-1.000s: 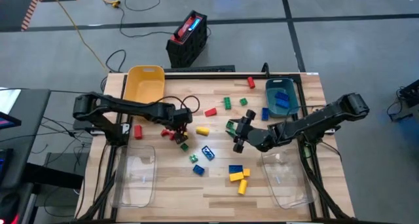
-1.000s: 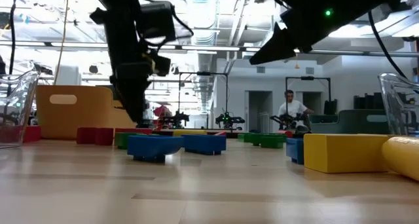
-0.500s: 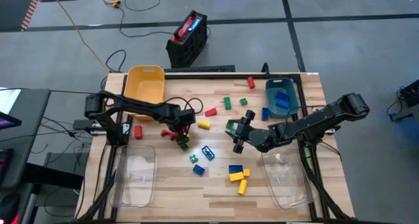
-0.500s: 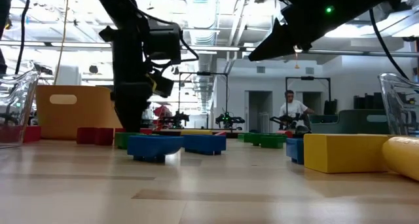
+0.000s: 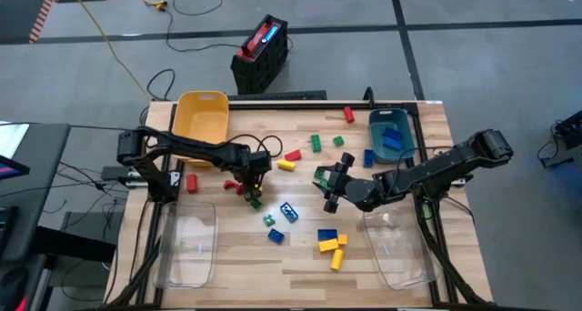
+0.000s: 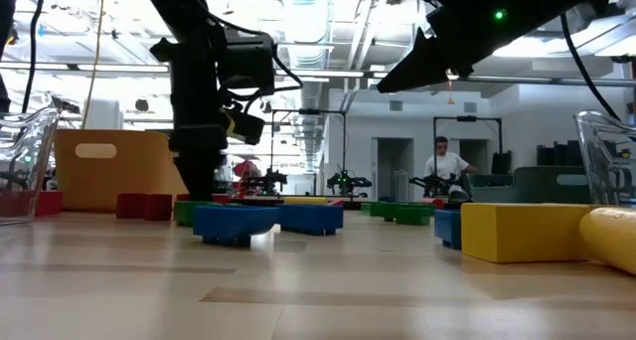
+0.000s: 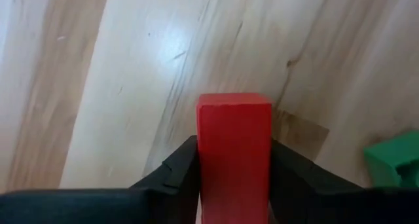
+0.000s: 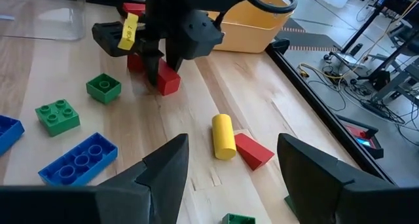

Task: Sort blocks
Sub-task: Put the red wooden block into the left transparent bin

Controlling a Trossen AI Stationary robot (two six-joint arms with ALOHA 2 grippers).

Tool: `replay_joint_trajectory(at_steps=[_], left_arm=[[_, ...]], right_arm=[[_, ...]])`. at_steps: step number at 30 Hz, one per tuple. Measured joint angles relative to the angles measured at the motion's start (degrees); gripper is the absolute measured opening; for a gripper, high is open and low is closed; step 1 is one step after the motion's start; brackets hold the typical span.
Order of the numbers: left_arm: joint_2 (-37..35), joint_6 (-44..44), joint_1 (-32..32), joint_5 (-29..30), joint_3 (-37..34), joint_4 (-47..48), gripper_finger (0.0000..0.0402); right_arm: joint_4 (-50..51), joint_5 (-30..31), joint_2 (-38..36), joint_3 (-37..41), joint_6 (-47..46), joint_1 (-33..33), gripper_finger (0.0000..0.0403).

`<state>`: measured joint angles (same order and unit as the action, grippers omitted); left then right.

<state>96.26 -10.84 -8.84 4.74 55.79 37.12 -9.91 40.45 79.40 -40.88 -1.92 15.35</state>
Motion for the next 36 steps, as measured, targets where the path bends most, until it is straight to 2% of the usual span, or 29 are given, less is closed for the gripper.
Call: replay_joint_trajectory(at_steps=[4,8,11,15,20,25,30,33,36], left_arm=[[-0.9,2.2,0.0,0.8,2.8,3.3,0.0126],[-4.9,4.9,0.0,5.9,6.6,6.4,0.0126],[-9.7,5.6,0.0,7.7,8.6,9.7,0.0126],[-18.1,0.3,3.4,7.5,8.6,14.8,0.0129],[-28.3,-10.0,14.7,9.7,7.5,20.9,0.0131],[-35.1,-21.7,28.2,9.8,7.4,28.4,0.0132],[-36.3,-35.5,42.9,8.6,6.8,41.3,0.0133],[-36.1,-41.6,51.4,6.2,4.4,40.2,0.0134],[-34.4,-46.7,57.4,4.7,2.2,37.8,0.0134]], right_arm=[[-0.2,0.5,0.0,0.0,-0.1,-0.1,0.0249],[-0.2,2.1,0.0,0.0,-0.2,-0.1,0.0249],[0.2,2.5,0.0,0.0,-1.3,-0.1,0.0249],[1.8,3.2,-0.8,0.0,-3.0,-0.2,0.0249],[4.1,3.5,-4.8,0.0,-3.7,-2.2,0.0249],[3.5,3.9,-13.0,-0.5,-0.8,-6.5,0.0249],[3.3,3.9,-19.0,-0.5,-0.4,-7.9,0.0249],[3.4,4.4,-19.5,-0.5,-2.3,-6.6,0.0249],[3.2,7.4,-18.1,-0.5,-3.5,-4.4,0.0249]])
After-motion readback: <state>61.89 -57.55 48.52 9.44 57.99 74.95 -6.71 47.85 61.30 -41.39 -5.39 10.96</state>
